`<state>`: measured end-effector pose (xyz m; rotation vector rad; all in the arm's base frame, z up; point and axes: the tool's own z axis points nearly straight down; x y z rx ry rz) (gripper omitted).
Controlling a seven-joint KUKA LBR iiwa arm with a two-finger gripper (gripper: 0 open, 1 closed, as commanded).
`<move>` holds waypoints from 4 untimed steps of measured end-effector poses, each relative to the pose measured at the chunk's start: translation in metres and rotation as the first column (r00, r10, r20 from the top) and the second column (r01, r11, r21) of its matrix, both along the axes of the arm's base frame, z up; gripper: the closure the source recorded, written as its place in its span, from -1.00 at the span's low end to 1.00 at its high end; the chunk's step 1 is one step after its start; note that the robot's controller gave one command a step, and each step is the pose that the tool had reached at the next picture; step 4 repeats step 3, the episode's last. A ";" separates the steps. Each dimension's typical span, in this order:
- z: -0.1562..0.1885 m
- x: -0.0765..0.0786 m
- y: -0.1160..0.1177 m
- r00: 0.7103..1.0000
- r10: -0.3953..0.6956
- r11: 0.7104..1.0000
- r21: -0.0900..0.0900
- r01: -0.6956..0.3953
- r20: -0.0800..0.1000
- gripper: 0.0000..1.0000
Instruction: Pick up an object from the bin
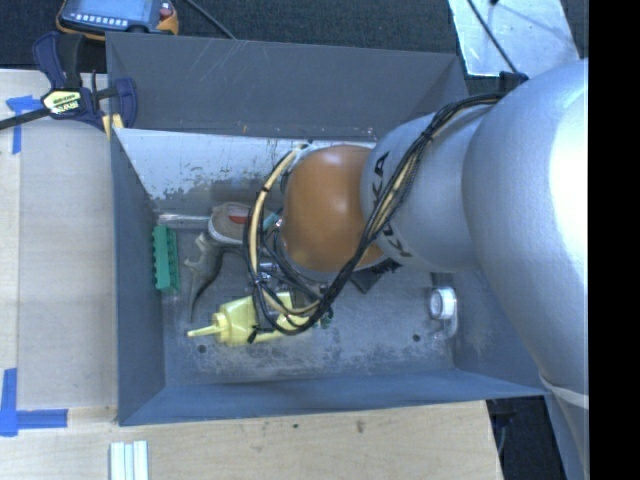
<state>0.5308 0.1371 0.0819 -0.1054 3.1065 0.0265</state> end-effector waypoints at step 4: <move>0.028 0.035 -0.034 0.977 0.211 0.977 -0.018 -0.212 -0.031 1.00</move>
Offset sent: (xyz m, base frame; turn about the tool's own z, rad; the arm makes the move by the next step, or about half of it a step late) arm 0.0000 0.0000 0.0000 0.0000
